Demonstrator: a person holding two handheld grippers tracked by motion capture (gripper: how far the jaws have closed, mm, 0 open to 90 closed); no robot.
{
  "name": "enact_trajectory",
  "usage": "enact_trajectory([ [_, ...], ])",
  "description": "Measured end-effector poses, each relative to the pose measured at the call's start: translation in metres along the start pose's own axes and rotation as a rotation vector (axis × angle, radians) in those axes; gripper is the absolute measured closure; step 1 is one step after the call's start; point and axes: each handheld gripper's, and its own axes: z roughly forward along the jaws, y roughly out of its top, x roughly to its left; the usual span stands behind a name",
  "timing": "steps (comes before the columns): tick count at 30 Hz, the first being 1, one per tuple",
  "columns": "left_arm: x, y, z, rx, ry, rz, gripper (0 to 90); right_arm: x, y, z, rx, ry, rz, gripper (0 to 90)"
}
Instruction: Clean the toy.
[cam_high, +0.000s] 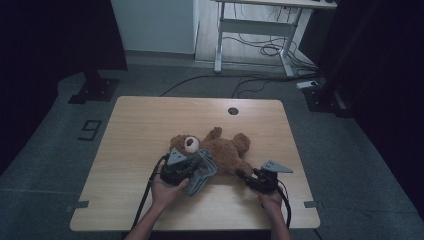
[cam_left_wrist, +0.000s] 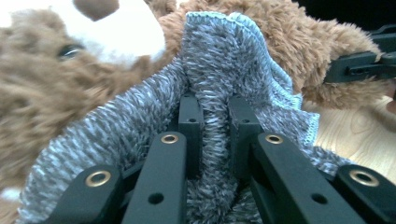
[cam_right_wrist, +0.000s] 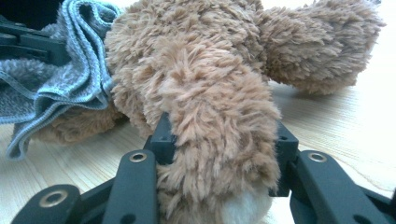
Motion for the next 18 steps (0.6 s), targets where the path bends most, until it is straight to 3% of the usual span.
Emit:
enact_trajectory([
  [4,0.002,-0.002,-0.004,-0.022,-0.032,-0.036,78.4,0.001,0.000,0.000,0.002,-0.005,-0.014,57.5],
  [9,-0.013,0.008,-0.001,-0.036,-0.068,-0.019,78.3,0.000,0.000,0.000,0.001,-0.004,-0.010,57.6],
  [11,-0.022,0.016,0.003,-0.039,-0.085,-0.004,78.3,0.000,0.000,0.000,0.001,-0.005,-0.011,57.6],
  [12,-0.033,0.024,0.010,-0.033,-0.100,0.017,78.3,0.000,0.000,0.000,0.001,-0.005,-0.010,57.6],
  [13,-0.033,0.024,0.010,-0.033,-0.100,0.017,78.3,0.000,0.000,0.000,0.001,-0.005,-0.010,57.6],
  [14,-0.045,0.029,0.019,-0.024,-0.120,0.037,78.3,0.000,0.000,0.000,0.000,-0.005,-0.007,57.7],
  [15,-0.045,0.029,0.019,-0.024,-0.120,0.037,78.3,0.000,0.000,0.000,0.000,-0.005,-0.007,57.7],
  [16,-0.056,0.032,0.028,-0.010,-0.133,0.059,78.3,0.000,0.000,0.000,0.001,-0.004,-0.003,57.6],
  [18,-0.064,0.033,0.039,0.007,-0.137,0.069,78.2,0.000,-0.001,0.000,0.002,-0.005,-0.001,57.7],
])
